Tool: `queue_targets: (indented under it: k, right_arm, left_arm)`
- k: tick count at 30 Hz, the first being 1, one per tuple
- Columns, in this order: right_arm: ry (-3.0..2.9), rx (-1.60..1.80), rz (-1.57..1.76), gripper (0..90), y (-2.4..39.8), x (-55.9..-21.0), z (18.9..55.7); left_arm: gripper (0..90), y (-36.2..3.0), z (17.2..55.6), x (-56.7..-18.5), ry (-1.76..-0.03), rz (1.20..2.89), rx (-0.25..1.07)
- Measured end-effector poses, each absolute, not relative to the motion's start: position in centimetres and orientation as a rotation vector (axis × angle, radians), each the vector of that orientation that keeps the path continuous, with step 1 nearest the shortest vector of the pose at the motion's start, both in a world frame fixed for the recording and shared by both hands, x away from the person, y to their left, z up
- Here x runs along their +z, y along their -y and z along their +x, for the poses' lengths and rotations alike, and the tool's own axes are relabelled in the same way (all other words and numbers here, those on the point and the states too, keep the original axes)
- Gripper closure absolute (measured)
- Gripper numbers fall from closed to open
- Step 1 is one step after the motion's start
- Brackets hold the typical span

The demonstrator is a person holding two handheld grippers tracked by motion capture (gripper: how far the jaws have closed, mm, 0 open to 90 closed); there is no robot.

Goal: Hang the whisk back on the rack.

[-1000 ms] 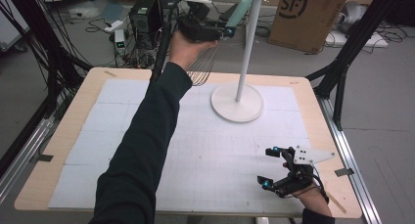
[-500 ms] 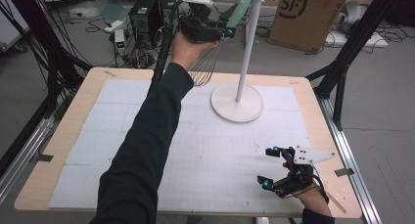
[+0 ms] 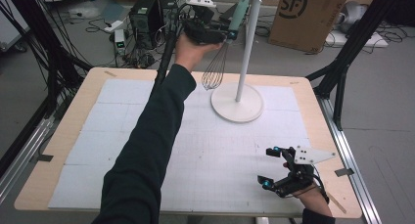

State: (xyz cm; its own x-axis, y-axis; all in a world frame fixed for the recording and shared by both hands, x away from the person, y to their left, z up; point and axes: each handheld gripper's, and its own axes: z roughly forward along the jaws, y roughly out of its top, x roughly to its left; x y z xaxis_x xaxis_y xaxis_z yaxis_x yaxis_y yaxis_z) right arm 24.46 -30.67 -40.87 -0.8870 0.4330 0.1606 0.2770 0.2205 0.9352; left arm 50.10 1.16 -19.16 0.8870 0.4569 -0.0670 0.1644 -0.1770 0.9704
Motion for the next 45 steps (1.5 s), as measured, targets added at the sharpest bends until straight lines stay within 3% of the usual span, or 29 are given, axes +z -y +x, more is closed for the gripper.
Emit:
queue_targets:
  k: [10,13,29,41,45]
  right_arm:
    - [-2.341,1.754,0.693,0.2,30.7,-40.9,24.4]
    - [-2.341,1.752,0.698,0.2,30.8,-40.9,24.4]
    - [-2.292,1.778,0.718,0.2,30.6,-40.4,24.4]
    - [-2.255,1.791,0.739,0.2,30.0,-39.8,24.5]
    - [-2.254,1.790,0.747,0.2,29.8,-39.7,24.5]
  left_arm:
    - [66.5,-0.9,50.2,-19.3,-0.489,1.749,0.288]
    - [56.8,-0.9,50.1,-19.3,-0.489,1.753,0.306]
    - [31.1,-2.2,48.7,-19.8,-0.410,1.830,0.113]
    - [5.3,-4.2,46.0,-21.2,-0.403,1.854,0.051]
    - [1.6,-5.1,45.1,-21.7,-0.408,1.841,0.048]
